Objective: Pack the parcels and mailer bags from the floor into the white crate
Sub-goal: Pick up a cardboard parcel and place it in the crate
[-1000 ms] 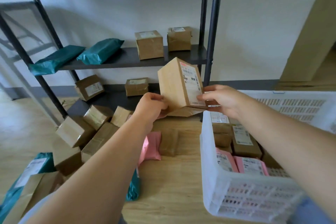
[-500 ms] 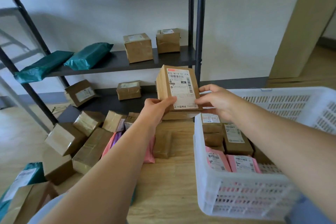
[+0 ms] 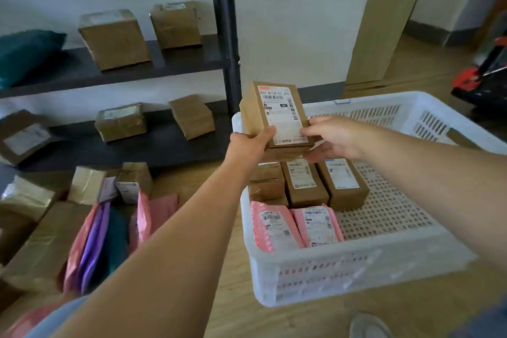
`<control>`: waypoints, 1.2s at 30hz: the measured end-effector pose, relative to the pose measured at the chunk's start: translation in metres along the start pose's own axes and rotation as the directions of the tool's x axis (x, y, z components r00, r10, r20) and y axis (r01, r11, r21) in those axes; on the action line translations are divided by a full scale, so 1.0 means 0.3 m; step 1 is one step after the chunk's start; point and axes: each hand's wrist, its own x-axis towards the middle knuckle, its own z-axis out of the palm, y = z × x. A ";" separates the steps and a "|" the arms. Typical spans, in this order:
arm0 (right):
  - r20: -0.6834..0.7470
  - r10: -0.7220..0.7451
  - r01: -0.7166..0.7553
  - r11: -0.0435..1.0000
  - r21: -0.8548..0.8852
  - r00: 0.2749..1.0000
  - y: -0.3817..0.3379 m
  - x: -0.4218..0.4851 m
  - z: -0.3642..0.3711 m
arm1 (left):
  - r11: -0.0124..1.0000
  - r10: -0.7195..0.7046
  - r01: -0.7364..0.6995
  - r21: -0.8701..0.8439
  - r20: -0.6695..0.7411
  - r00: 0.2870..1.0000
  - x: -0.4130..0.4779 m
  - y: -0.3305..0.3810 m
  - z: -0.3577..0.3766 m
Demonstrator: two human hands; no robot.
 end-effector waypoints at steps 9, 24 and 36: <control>-0.159 0.181 -0.173 0.983 0.063 0.970 0.211 0.176 -0.149 | 0.973 -0.042 0.004 0.233 0.159 0.986 0.144 -0.127 0.297; -0.263 0.461 -0.423 0.886 0.192 0.847 0.520 0.415 -0.063 | 0.843 -0.242 0.121 0.524 0.169 0.955 0.266 -0.323 0.478; -0.217 0.335 -0.322 0.942 0.094 0.917 0.520 0.443 -0.009 | 0.784 -0.170 0.100 0.613 0.057 0.984 0.236 -0.295 0.429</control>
